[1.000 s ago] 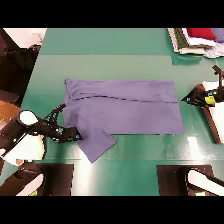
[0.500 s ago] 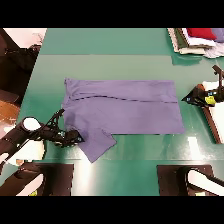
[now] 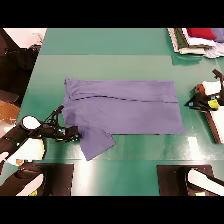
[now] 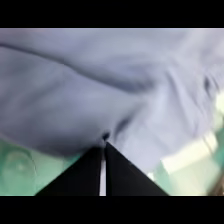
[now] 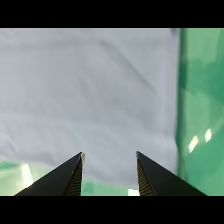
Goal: Fold the shirts.
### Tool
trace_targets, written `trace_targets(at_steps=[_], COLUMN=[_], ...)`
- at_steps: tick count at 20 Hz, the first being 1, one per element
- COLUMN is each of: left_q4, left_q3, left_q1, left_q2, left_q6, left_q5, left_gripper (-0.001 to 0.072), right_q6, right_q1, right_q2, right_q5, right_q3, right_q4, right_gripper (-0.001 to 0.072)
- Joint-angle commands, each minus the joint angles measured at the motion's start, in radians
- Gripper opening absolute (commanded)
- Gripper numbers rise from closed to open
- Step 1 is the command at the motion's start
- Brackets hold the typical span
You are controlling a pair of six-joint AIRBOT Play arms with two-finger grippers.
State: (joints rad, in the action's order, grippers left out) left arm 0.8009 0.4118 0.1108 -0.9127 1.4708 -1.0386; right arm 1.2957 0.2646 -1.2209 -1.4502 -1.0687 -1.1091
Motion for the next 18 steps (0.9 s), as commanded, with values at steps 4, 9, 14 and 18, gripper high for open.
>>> trace_targets(at_steps=[4, 9, 14, 18], left_q4=[-0.015, -0.016, -0.012, 0.036], left_q3=[0.108, 0.108, 0.108, 0.108], left_q1=[0.000, 0.000, 0.000, 0.000], left_q2=[0.001, 0.001, 0.001, 0.001], left_q6=[-0.066, -0.084, -0.084, -0.083], left_q5=[-0.064, -0.055, -0.055, -0.070], left_gripper=[0.0027, 0.0027, 0.0027, 0.0026], right_q6=[-0.005, -0.023, -0.022, -0.022], right_q1=[0.164, 0.163, 0.089, 0.050], right_q2=[-0.005, -0.014, -0.014, -0.014], right_q5=[-0.091, 0.063, 0.138, 0.167], right_q3=[0.160, 0.361, 0.383, 0.383], right_q4=[-0.090, -0.057, -0.025, -0.025], right_gripper=[0.0535, 0.0514, 0.0425, 0.0099])
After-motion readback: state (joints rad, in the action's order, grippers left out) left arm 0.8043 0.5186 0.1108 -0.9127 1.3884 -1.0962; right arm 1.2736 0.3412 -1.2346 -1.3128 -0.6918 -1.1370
